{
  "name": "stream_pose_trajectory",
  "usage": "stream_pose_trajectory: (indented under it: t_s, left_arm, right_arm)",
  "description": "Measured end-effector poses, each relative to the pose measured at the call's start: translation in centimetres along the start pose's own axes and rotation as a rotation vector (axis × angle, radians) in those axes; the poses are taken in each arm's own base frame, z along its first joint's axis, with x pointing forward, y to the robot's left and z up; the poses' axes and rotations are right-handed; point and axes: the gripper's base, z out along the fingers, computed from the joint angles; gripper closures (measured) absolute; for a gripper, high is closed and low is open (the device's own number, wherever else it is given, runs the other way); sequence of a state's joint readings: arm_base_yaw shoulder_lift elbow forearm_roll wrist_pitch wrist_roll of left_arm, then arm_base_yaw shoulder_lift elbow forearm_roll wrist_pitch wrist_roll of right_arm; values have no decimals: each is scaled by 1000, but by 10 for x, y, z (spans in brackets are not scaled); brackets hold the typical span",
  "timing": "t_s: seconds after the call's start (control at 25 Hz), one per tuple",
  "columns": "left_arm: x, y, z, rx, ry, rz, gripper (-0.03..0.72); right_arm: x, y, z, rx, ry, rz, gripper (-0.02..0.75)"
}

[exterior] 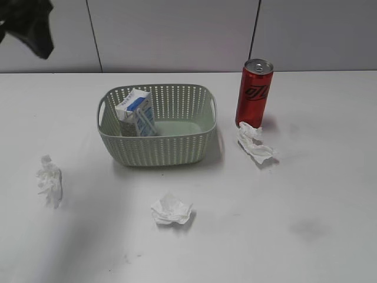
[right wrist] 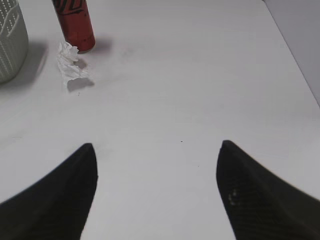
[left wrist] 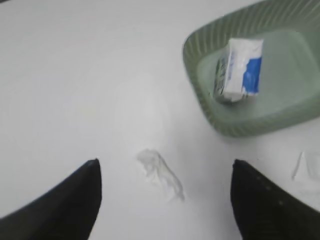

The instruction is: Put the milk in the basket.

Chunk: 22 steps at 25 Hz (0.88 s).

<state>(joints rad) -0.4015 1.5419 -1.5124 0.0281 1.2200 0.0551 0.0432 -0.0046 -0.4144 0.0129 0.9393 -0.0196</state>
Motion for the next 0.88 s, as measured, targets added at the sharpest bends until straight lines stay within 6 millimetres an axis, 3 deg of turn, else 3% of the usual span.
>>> stream_pose_trajectory:
  t_s: [0.44,0.88]
  left_arm:
    - [128,42,-23,-92,71,-236,95]
    - [219,15,-51,-118,-178,-314,95]
  right_arm:
    - [0,0,0,0,0,0,149]
    - [0,0,0,0,0,0,149]
